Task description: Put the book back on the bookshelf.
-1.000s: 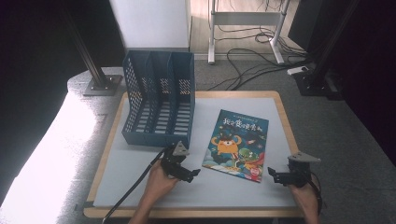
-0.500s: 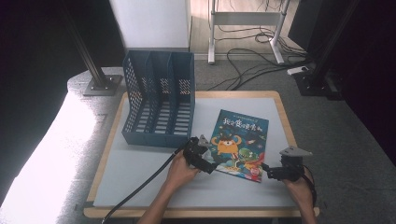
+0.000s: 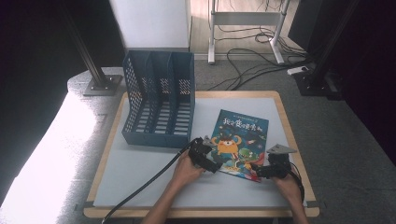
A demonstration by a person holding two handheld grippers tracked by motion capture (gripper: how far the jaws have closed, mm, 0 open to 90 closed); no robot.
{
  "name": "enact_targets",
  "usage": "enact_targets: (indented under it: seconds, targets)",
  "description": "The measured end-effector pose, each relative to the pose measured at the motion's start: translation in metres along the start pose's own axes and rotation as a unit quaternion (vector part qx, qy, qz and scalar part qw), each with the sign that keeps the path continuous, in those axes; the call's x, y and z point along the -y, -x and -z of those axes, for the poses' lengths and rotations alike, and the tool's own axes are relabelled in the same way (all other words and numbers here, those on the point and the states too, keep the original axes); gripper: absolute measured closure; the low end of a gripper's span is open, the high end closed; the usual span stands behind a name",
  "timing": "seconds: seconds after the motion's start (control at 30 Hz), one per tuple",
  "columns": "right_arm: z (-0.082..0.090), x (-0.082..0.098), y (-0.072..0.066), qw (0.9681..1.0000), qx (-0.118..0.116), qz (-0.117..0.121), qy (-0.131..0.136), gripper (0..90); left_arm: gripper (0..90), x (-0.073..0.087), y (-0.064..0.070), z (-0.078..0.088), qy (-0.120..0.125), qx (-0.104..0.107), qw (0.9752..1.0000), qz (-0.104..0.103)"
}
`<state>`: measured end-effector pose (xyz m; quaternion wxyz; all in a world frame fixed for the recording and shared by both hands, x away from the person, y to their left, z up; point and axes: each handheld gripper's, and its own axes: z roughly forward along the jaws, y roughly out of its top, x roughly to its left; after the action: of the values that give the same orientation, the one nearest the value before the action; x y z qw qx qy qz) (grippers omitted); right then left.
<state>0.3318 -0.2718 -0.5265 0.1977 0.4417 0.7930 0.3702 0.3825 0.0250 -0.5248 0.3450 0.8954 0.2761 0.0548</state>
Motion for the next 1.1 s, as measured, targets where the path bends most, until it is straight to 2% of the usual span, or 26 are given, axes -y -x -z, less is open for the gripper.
enact_targets:
  seconds: [0.13,0.3,0.4,0.47,0.57,0.67,0.7,0.73,0.77,0.83,0.87,0.9,0.93,0.97,1.0,1.07,1.1]
  targets:
    - [-0.004,0.001,0.002,1.0000,0.001,-0.002,-0.009,0.0,0.0,0.000,0.001,0.000,0.000,-0.002,1.0000,0.003]
    - [0.000,0.003,0.010,0.9999,0.001,-0.012,-0.008,0.0,0.0,0.000,0.011,0.000,-0.005,-0.002,1.0000,-0.001]
    - [0.002,0.004,0.015,0.9998,0.000,-0.017,-0.005,0.0,0.0,0.002,0.022,0.000,-0.008,0.005,0.9999,-0.013]
    - [0.004,0.005,0.017,0.9998,0.001,-0.019,-0.005,0.0,0.0,0.003,0.031,-0.002,-0.011,-0.006,0.9993,-0.035]
    - [0.005,0.006,0.021,0.9997,0.002,-0.025,-0.006,0.0,0.0,0.004,0.041,-0.005,-0.011,-0.018,0.9985,-0.050]
    - [0.006,0.006,0.022,0.9996,0.004,-0.028,-0.005,0.0,0.0,0.004,0.046,-0.006,-0.007,-0.009,0.9986,-0.051]
    - [0.005,0.007,0.023,0.9995,0.001,-0.029,-0.007,0.0,0.0,0.003,0.044,-0.005,-0.008,0.008,0.9987,-0.049]
    - [0.005,0.007,0.023,0.9995,0.001,-0.029,-0.007,0.0,0.0,0.003,0.044,-0.005,-0.008,0.008,0.9987,-0.049]
    - [0.005,0.008,0.023,0.9996,0.000,-0.028,-0.010,0.0,0.0,0.000,0.035,0.000,-0.015,0.049,0.9982,-0.032]
    - [0.005,0.008,0.023,0.9996,-0.001,-0.028,-0.010,0.0,0.0,0.000,0.030,0.003,-0.018,0.057,0.9979,-0.027]
    - [0.006,0.009,0.024,0.9996,-0.001,-0.027,-0.009,0.0,0.0,-0.001,0.025,0.008,-0.019,0.038,0.9986,-0.032]
    - [0.008,0.009,0.025,0.9996,0.002,-0.027,-0.007,0.0,0.0,-0.002,0.019,0.014,-0.023,0.010,0.9988,-0.042]
    - [0.008,0.009,0.026,0.9996,0.002,-0.028,-0.007,0.0,0.0,-0.002,0.019,0.014,-0.023,0.010,0.9988,-0.042]
    - [0.009,0.010,0.027,0.9995,0.003,-0.030,-0.004,0.2,0.0,-0.002,0.013,0.020,-0.026,-0.013,0.9987,-0.043]
    - [0.009,0.010,0.028,0.9995,0.003,-0.031,-0.004,0.4,0.0,-0.001,0.012,0.022,-0.028,-0.025,0.9983,-0.044]
    - [0.009,0.011,0.029,0.9996,0.000,-0.030,-0.004,1.1,0.0,0.000,0.009,0.023,-0.038,-0.039,0.9974,-0.046]
    - [0.009,0.011,0.028,0.9996,-0.001,-0.029,-0.004,1.2,0.0,0.000,0.009,0.023,-0.038,-0.039,0.9974,-0.046]
